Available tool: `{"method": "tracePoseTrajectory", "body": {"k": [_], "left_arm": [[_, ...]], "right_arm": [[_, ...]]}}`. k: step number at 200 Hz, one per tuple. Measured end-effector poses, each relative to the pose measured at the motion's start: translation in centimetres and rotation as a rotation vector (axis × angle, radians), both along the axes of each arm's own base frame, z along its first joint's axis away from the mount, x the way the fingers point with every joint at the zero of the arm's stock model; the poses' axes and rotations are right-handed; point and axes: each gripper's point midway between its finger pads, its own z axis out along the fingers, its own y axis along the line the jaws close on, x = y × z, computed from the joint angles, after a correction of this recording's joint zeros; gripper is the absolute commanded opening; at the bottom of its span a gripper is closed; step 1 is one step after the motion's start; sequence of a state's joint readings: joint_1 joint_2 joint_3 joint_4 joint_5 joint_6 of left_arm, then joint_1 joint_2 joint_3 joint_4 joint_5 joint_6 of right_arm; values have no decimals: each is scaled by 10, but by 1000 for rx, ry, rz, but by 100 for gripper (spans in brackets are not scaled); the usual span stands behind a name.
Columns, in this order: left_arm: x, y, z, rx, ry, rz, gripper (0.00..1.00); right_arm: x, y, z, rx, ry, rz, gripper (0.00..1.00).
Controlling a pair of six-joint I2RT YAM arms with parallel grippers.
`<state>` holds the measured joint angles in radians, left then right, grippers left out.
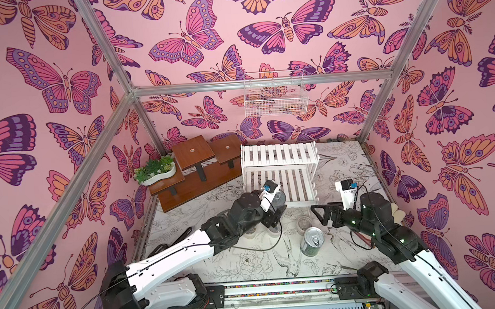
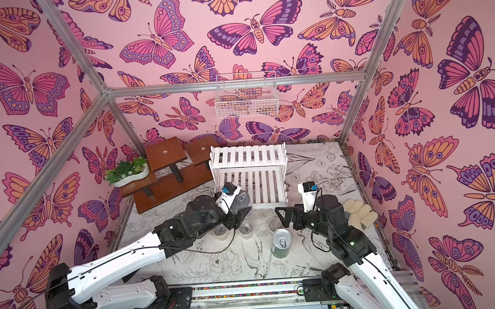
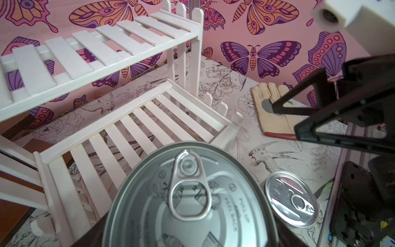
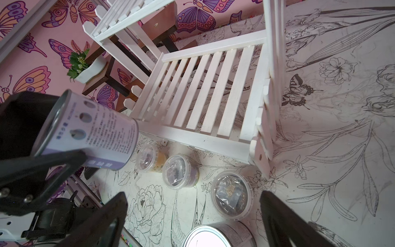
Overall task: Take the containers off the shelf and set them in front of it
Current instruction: 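Pick up a container from the shelf, then place the container at the center of the board.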
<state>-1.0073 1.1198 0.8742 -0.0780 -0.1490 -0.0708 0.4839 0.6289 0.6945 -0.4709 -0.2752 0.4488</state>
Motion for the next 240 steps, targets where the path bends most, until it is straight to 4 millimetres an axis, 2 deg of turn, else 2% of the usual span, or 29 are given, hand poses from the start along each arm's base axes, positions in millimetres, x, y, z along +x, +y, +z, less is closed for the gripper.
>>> {"method": "tracePoseTrajectory", "body": {"k": [48, 94, 133, 194, 240], "left_arm": [[-43, -1, -41, 86, 30, -56, 73], [-68, 1, -74, 118, 58, -88, 73], [-77, 6, -105, 120, 86, -93, 73], [-76, -7, -125, 109, 106, -96, 73], [-75, -6, -146, 130, 121, -80, 73]], "right_arm": [[-1, 1, 1, 5, -1, 6, 99], [-2, 0, 4, 18, -2, 0, 99], [-3, -1, 3, 28, 0, -5, 99], [-2, 0, -1, 21, 18, -7, 99], [0, 1, -3, 17, 25, -7, 99]]}}
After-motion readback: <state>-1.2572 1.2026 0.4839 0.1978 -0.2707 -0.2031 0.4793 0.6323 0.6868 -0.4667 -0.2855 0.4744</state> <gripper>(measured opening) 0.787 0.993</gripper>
